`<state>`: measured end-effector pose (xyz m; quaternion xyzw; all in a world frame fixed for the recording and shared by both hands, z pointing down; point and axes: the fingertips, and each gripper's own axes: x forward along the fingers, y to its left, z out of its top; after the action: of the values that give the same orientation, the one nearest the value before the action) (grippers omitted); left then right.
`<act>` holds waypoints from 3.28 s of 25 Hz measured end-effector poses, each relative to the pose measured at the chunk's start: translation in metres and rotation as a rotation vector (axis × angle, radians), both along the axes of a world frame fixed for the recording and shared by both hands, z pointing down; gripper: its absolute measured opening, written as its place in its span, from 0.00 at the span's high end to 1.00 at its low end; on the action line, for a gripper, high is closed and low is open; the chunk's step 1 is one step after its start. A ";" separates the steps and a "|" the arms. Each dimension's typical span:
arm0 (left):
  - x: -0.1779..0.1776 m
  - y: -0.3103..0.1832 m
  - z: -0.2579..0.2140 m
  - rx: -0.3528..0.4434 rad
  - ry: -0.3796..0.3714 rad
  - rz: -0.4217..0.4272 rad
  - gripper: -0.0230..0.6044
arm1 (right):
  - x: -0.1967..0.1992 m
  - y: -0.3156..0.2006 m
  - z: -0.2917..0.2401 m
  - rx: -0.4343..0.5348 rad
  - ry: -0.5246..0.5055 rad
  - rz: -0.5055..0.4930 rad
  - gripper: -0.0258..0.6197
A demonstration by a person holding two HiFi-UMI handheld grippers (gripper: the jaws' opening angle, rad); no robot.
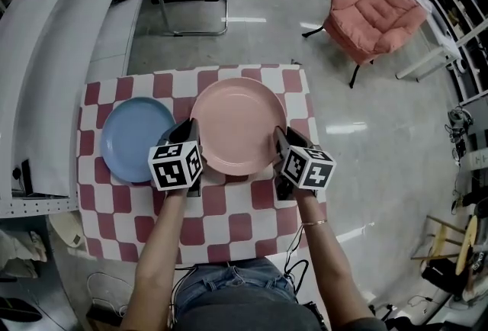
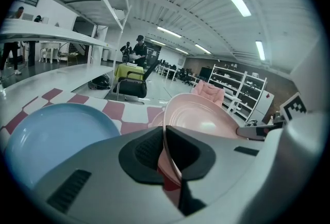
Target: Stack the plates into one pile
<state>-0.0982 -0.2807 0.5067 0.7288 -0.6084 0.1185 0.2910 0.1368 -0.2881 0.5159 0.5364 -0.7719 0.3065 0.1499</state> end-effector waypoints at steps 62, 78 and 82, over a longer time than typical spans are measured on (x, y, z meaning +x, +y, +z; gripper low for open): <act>-0.112 0.102 -0.034 0.061 -0.083 -0.385 0.85 | -0.152 0.049 -0.052 0.187 -0.084 -0.453 0.82; -0.216 0.167 -0.023 0.029 -0.085 -0.477 0.81 | -0.262 0.109 -0.037 0.094 -0.109 -0.579 0.79; -0.242 0.164 -0.015 0.009 -0.080 -0.443 0.80 | -0.280 0.107 -0.026 0.057 -0.101 -0.518 0.75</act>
<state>-0.3397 -0.1164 0.4915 0.5732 -0.7653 0.0778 0.2823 -0.1433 -0.1808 0.4900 0.3090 -0.8984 0.2621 0.1695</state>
